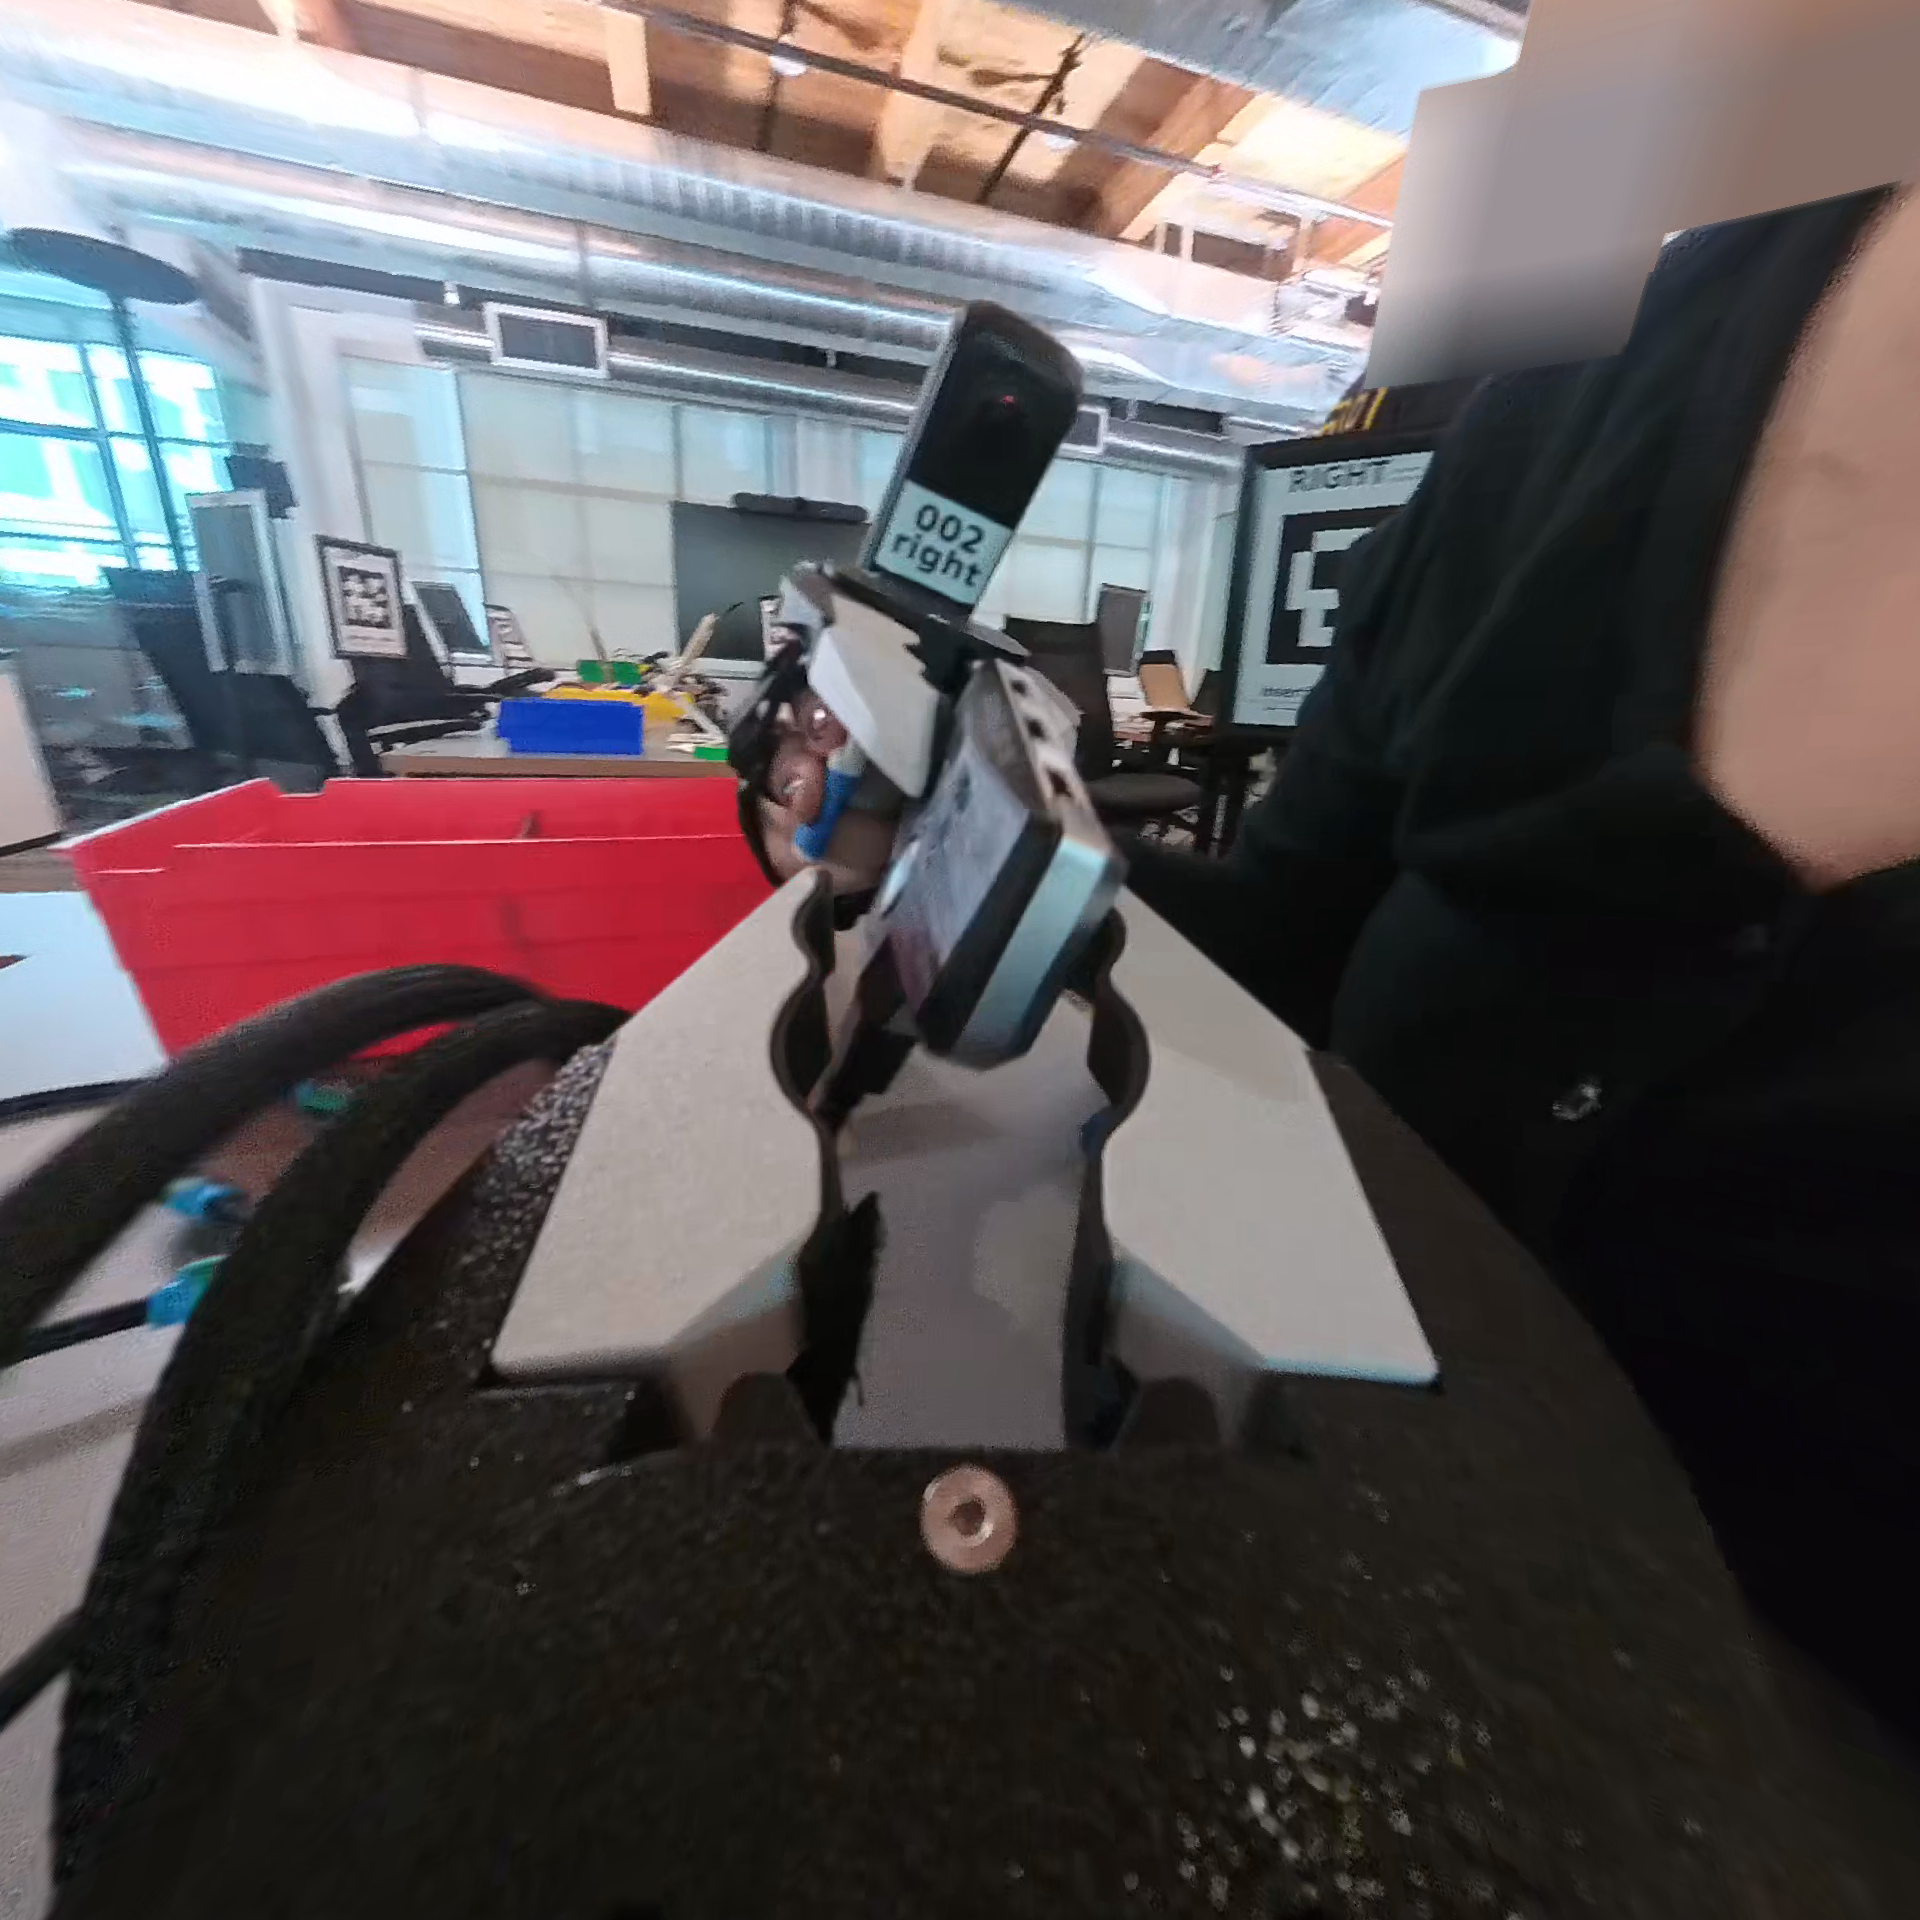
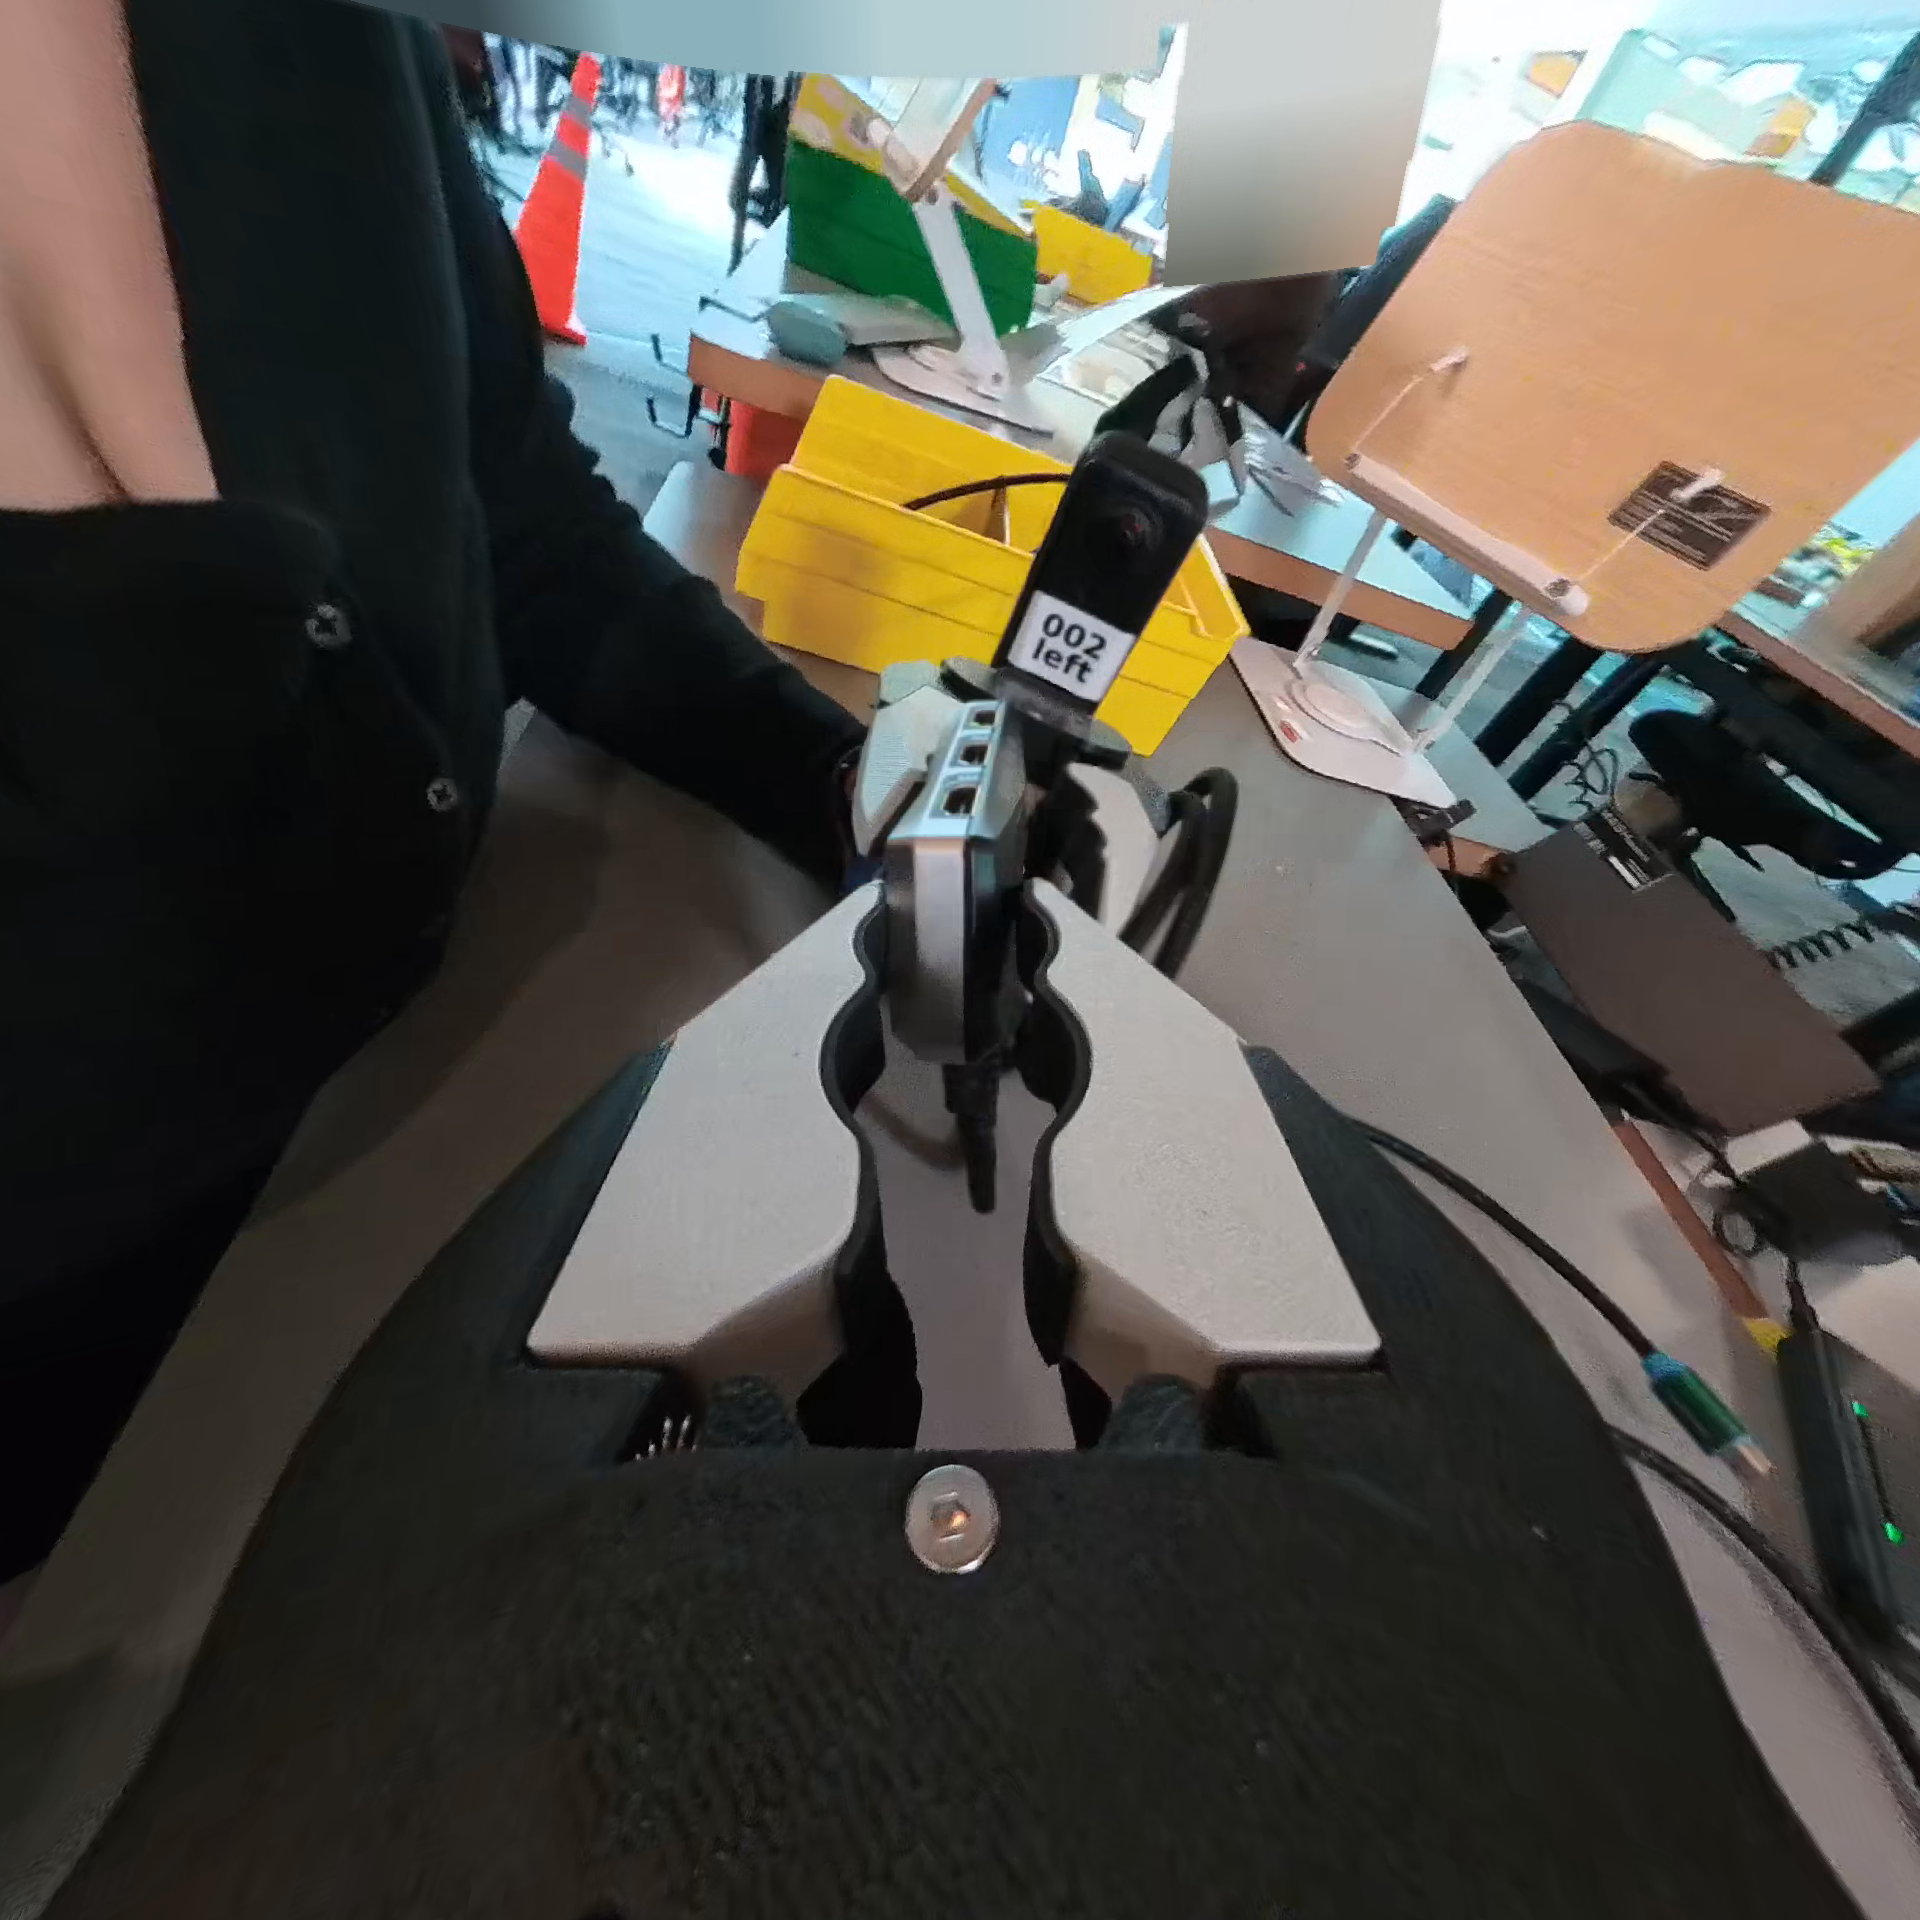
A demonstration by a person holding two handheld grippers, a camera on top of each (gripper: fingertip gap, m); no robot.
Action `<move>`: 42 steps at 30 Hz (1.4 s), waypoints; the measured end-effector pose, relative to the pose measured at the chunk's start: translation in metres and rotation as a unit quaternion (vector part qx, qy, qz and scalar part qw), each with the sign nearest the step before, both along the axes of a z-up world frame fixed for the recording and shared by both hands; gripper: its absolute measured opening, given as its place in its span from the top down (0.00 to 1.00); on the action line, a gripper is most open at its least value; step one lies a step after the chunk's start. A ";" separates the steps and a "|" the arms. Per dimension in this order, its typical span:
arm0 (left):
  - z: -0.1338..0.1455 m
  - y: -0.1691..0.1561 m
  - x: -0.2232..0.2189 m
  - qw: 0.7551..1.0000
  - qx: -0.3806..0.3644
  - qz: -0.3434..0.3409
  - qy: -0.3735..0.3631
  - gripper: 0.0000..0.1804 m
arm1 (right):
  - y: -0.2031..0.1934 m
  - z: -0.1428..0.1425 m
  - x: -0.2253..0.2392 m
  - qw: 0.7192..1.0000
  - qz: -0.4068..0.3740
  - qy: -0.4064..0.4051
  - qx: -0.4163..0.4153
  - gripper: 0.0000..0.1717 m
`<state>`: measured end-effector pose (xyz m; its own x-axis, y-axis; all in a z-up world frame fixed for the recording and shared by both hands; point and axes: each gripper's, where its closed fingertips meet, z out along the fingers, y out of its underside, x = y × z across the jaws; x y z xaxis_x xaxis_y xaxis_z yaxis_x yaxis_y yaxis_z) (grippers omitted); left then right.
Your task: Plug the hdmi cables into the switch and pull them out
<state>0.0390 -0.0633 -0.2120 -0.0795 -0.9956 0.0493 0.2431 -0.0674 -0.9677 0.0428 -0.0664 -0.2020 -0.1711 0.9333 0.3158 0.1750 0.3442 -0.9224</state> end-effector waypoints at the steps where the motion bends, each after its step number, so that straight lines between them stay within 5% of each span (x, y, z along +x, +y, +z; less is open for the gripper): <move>1: -0.001 -0.004 0.002 1.000 0.002 -0.010 0.002 0.78 | 0.000 -0.001 -0.002 1.000 0.000 -0.006 0.007 0.88; 7: 0.004 0.000 -0.005 1.000 0.012 0.001 -0.012 0.85 | 0.000 0.000 -0.007 1.000 -0.002 -0.003 -0.002 0.86; 11: 0.013 0.021 -0.024 0.997 0.006 0.066 -0.047 0.87 | 0.049 -0.007 0.012 0.990 -0.131 -0.022 0.039 0.79; 14: 0.016 0.042 -0.040 0.989 0.001 0.141 -0.051 0.88 | 0.103 -0.047 0.039 0.945 -0.263 -0.170 0.100 0.77; 18: 0.013 0.065 -0.056 0.962 0.049 0.268 -0.019 0.88 | 0.139 -0.078 0.045 0.908 -0.291 -0.265 0.147 0.80; 21: 0.007 0.084 -0.071 0.922 0.087 0.376 0.024 0.88 | 0.183 -0.095 0.067 0.824 -0.345 -0.381 0.237 0.86; 24: 0.002 0.091 -0.078 0.902 0.110 0.413 0.053 0.88 | 0.198 -0.104 0.065 0.811 -0.309 -0.431 0.248 0.91; 30: 0.000 0.093 -0.079 0.904 0.111 0.409 0.055 0.88 | 0.208 -0.121 0.061 0.785 -0.167 -0.521 0.290 0.89; 36: -0.004 0.093 -0.076 0.902 0.120 0.409 0.067 0.88 | 0.208 -0.147 0.062 0.716 -0.037 -0.582 0.383 0.83; 40: -0.004 0.094 -0.076 0.901 0.121 0.411 0.069 0.88 | 0.219 -0.151 0.063 0.698 -0.100 -0.593 0.390 0.97; 42: -0.005 0.096 -0.078 0.897 0.119 0.420 0.074 0.88 | 0.214 -0.151 0.063 0.726 -0.164 -0.591 0.309 0.97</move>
